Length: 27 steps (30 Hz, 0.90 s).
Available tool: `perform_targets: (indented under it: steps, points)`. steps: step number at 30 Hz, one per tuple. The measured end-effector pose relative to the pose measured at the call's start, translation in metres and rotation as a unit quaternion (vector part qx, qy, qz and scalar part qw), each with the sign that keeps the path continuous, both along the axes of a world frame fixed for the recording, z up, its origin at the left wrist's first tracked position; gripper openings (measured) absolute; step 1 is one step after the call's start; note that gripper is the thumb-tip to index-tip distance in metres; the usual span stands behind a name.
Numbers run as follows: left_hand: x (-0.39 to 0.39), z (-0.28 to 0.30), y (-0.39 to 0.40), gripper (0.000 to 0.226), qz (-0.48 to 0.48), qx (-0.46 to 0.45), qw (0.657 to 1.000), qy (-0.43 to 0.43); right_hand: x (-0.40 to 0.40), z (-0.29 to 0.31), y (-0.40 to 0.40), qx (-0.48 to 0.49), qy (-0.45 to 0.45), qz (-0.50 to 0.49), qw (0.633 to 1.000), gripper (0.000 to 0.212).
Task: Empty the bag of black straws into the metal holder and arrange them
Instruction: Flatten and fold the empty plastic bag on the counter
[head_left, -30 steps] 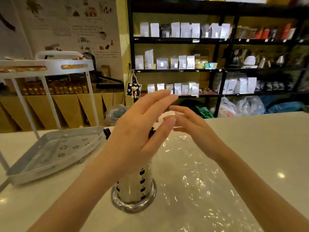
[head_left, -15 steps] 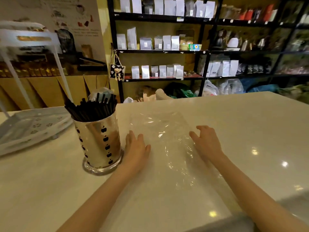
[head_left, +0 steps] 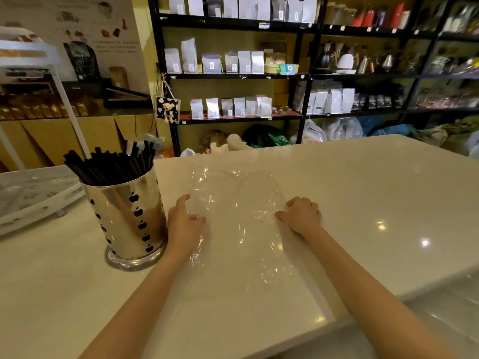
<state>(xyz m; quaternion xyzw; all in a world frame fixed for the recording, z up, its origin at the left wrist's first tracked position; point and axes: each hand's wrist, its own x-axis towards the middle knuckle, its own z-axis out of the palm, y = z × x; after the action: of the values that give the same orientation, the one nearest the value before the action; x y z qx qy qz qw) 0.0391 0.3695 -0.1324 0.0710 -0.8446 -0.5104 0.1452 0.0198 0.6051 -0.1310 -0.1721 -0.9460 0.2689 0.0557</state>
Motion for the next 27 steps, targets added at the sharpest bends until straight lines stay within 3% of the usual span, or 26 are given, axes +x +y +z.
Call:
perform_targets:
  steps: [3,5,9,11,13,17,21,24,27]
  points:
    - [0.004,0.003,-0.001,0.054,-0.007,0.158,0.987,-0.028,0.007,0.001,0.006,-0.087,0.038,-0.009,0.995,0.043]
    - [0.009,0.007,0.001,0.046,-0.031,0.211,0.976,-0.032,0.013,0.0,0.011,-0.181,0.077,-0.028,0.98,0.042]
    - [0.016,0.014,0.001,0.037,-0.053,0.254,0.966,-0.02,0.025,0.009,0.022,-0.344,0.129,-0.041,0.929,0.051]
    - [0.019,0.017,0.0,0.036,-0.05,0.264,0.963,-0.016,0.036,0.022,0.028,-0.437,0.147,-0.024,0.887,0.047]
    - [0.021,0.022,-0.002,0.038,-0.054,0.269,0.961,-0.01,0.049,0.038,0.035,-0.471,0.154,0.021,0.869,0.041]
    - [0.032,0.04,-0.003,0.043,-0.085,0.216,0.972,0.04,0.072,0.071,0.048,-0.409,0.164,0.111,0.891,0.031]
    - [0.05,0.072,-0.007,0.037,-0.072,0.047,0.988,0.128,0.095,0.109,0.055,-0.345,0.206,0.167,0.9,0.034]
    - [0.066,0.1,-0.013,0.024,-0.035,-0.085,0.975,0.203,0.108,0.13,0.057,-0.238,0.209,0.192,0.929,0.038]
    - [0.078,0.121,-0.018,0.018,-0.019,-0.15,0.951,0.269,0.112,0.142,0.054,-0.099,0.239,0.19,0.947,0.018]
